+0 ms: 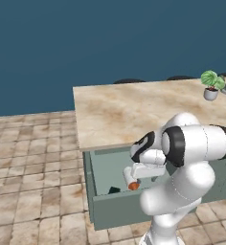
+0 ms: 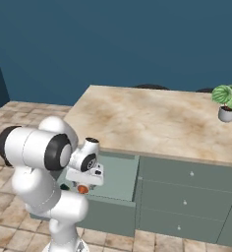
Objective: Restock the sink supplies by placing the sponge and soap dispenser on the counter and next to the sink. Make sure the soap dispenser is upright.
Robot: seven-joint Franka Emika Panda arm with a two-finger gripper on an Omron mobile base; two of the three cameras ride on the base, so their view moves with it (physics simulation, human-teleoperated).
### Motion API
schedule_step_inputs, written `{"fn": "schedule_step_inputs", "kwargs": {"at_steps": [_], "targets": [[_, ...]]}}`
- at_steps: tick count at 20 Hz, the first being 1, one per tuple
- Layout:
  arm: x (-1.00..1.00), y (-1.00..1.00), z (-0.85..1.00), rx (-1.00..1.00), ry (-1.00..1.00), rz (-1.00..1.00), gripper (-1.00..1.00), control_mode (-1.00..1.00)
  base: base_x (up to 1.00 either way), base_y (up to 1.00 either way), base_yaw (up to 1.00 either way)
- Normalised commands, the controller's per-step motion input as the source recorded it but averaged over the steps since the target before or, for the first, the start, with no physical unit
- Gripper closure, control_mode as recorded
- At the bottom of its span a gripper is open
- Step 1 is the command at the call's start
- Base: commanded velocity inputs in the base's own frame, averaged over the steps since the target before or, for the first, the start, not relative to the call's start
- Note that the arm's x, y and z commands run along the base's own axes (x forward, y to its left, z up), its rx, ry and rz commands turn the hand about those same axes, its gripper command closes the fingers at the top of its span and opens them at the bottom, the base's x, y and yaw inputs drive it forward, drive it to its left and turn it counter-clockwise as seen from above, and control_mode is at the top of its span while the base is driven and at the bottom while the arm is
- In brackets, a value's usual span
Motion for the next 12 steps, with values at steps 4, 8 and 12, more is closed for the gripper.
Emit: {"fn": "schedule_step_inputs", "kwargs": {"at_steps": [4, 8, 12], "targets": [[0.24, 0.16, -0.01, 0.00, -0.04, -0.03, -1.00, -1.00, 0.00, 0.00, 0.00], [0.23, 0.24, 0.00, 0.00, -0.04, -0.07, -1.00, -1.00, 0.00, 0.00, 0.00], [0.23, 0.18, -0.02, 0.00, 0.00, -0.07, -1.00, -1.00, 0.00, 0.00, 0.00]]}}
